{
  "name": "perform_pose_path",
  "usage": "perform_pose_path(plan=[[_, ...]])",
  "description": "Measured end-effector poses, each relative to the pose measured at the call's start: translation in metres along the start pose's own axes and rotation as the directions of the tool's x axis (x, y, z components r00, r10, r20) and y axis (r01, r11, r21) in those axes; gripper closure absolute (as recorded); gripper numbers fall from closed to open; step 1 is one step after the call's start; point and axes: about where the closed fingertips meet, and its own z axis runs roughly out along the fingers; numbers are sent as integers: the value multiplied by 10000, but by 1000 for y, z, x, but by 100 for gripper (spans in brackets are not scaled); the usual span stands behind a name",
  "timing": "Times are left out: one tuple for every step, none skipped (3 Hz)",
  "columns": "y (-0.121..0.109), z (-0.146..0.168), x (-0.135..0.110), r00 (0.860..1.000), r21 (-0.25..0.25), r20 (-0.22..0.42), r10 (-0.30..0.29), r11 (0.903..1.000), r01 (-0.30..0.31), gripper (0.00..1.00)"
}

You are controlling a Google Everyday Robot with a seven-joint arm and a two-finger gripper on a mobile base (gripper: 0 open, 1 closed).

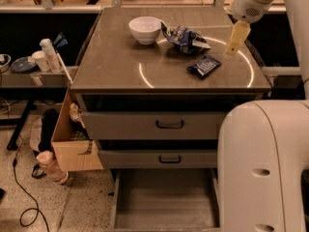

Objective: Place rxbar blueberry into bottom drawer

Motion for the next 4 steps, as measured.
perform_pose_path(plan=[[3,18,-6,9963,-299,854,-21,9995,47,0],[-1,23,-9,9955,-175,950,-23,9998,40,0],[11,23,-24,9915,-540,1229,-437,9973,507,0],[23,16,-25,9942,-601,1011,-380,9972,442,0]])
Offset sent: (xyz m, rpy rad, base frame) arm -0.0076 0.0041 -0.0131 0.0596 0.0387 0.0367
